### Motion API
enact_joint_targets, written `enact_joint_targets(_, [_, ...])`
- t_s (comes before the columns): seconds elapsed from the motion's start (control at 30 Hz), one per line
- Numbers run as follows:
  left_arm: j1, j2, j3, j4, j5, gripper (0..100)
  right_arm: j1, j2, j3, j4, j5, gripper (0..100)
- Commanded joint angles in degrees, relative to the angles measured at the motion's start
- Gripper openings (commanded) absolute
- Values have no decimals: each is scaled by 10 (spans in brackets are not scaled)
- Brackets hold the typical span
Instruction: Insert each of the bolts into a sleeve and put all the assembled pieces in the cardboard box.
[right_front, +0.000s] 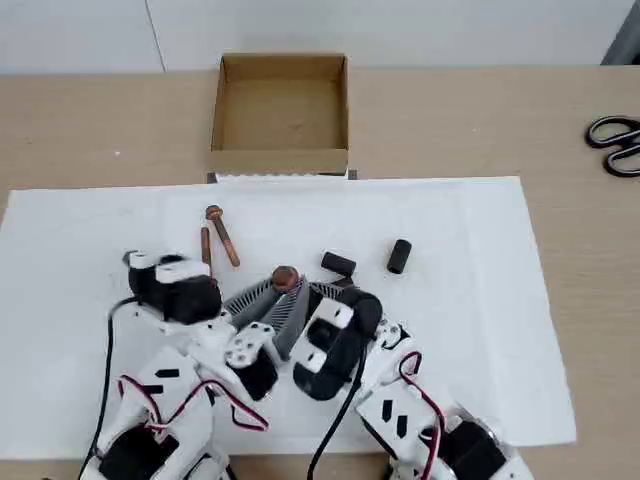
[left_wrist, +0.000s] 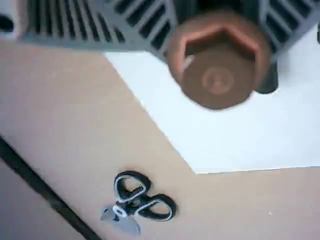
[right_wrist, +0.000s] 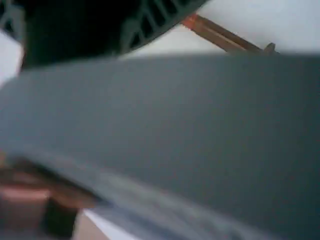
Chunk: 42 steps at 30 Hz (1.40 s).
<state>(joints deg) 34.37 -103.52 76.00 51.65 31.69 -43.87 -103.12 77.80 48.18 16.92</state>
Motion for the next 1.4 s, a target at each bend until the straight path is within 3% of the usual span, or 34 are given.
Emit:
enact_joint_targets(0.0, [18, -5, -11, 18, -25, 6, -2, -7, -7, -36, 25, 3])
enact_joint_targets(0.23, [6, -5, -13, 27, -33, 13, -2, -7, -4, -34, 24, 3])
enact_joint_targets(0.47, [-42, -4, -32, 69, -34, 261, -2, -7, -4, -33, 24, 3])
enact_joint_targets(0.6, [-46, -4, -80, 111, -33, 261, -2, -7, 2, -33, 23, 3])
enact_joint_targets(0.87, [-47, -4, -160, 115, -36, 258, -2, -7, 25, -38, 23, 3])
enact_joint_targets(0.93, [-47, -4, -185, 115, -37, 216, -2, -7, 24, -38, 23, 3])
enact_joint_targets(1.03, [-51, -5, -205, 114, -57, 66, 0, -7, 23, -38, 23, 3])
enact_joint_targets(1.07, [-63, -5, -205, 114, -76, 6, 1, -7, 23, -38, 23, 3])
enact_joint_targets(1.17, [-116, -5, -189, 114, -121, 15, 9, -7, 23, -37, 18, 3])
enact_joint_targets(1.37, [-239, -5, -72, 113, -222, 6, 109, -6, 24, -38, -104, 3])
